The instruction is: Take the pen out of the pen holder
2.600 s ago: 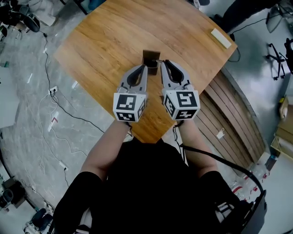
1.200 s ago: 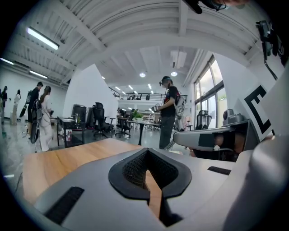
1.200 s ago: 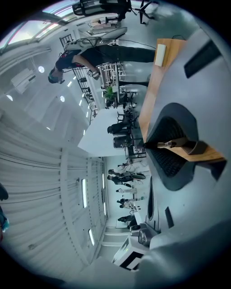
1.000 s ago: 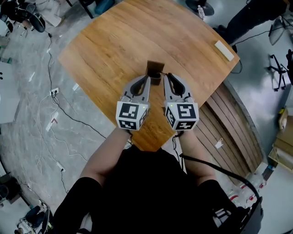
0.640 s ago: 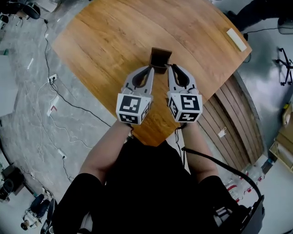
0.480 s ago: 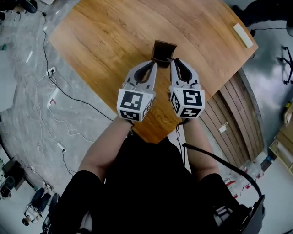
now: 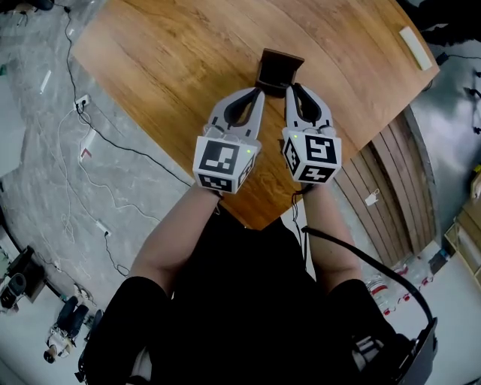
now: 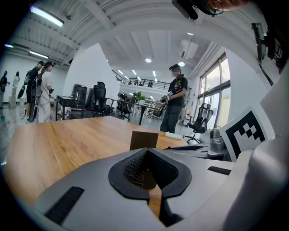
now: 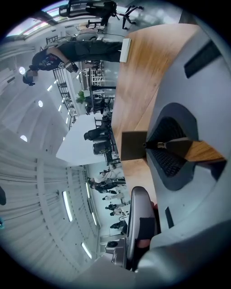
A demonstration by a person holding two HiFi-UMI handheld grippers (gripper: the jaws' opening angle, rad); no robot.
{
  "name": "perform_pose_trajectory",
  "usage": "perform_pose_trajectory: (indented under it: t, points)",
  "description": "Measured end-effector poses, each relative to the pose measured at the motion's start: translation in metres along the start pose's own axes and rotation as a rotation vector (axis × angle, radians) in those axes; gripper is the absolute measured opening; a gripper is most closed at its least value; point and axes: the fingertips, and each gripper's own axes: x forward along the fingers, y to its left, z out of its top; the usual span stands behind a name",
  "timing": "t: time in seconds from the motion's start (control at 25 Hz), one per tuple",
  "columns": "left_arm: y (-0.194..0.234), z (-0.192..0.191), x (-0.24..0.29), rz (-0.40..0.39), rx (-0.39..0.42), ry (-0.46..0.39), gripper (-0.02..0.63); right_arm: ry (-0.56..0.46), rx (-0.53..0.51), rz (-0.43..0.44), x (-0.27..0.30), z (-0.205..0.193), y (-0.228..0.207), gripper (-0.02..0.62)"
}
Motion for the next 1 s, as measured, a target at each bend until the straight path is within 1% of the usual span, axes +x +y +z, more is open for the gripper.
perform_pose_trajectory:
  t: [0.32,0.56,0.76,1.0]
  points:
    - [0.000,-0.006,-0.002,0.002,-0.012,0.007,0.000,0.014,0.010,-0.026,0.004,-0.007,0.000,0.041]
    - [-0.002,0.004,-0.007,0.002,0.005,-0.010,0.000,-0.009,0.015,-0.027,-0.003,0.004,0.000,0.041]
    - [-0.014,0.037,-0.019,-0.004,0.037,-0.056,0.000,-0.058,-0.003,-0.029,-0.026,0.034,0.005,0.041]
    - [-0.042,0.095,-0.048,-0.011,0.092,-0.155,0.000,-0.192,-0.050,-0.006,-0.080,0.098,0.017,0.035]
